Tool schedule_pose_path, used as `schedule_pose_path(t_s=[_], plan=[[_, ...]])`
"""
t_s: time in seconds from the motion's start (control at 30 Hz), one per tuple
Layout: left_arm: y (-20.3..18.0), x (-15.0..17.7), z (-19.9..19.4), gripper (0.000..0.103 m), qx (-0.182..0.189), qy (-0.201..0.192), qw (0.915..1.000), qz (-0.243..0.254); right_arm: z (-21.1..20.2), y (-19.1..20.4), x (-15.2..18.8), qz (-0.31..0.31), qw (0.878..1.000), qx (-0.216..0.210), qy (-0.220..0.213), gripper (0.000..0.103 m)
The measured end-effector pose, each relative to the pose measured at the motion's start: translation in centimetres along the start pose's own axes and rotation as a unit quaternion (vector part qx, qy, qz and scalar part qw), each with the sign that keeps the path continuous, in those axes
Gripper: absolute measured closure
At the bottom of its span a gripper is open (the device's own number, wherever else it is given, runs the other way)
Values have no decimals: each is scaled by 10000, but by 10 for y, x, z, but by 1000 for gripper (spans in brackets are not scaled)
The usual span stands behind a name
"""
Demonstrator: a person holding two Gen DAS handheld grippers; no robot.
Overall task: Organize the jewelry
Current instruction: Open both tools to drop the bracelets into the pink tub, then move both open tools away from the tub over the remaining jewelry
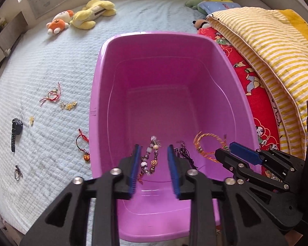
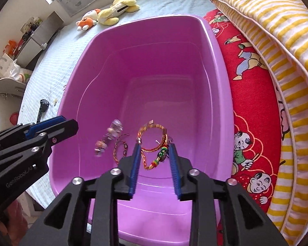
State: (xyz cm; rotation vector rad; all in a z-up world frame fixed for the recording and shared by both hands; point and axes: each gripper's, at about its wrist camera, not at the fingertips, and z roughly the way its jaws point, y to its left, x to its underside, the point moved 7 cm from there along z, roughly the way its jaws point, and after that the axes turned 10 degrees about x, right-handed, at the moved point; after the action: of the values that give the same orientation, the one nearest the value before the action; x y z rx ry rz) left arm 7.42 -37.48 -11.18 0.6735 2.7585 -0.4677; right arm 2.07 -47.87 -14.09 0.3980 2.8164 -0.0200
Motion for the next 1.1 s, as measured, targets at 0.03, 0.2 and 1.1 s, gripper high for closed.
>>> schedule_pose_path(t_s=[0.03, 0.2, 1.1], plan=[[1, -1, -3, 43, -79, -59, 9999, 35, 0, -2, 0, 9, 10000, 26, 10, 64], [7, -3, -10, 29, -113, -104, 9999, -54, 1, -10, 1, 97, 9998, 97, 136, 55], [40, 19, -79, 24, -182, -367, 9976, -561, -44, 26, 21, -139, 9985, -349, 404, 44]])
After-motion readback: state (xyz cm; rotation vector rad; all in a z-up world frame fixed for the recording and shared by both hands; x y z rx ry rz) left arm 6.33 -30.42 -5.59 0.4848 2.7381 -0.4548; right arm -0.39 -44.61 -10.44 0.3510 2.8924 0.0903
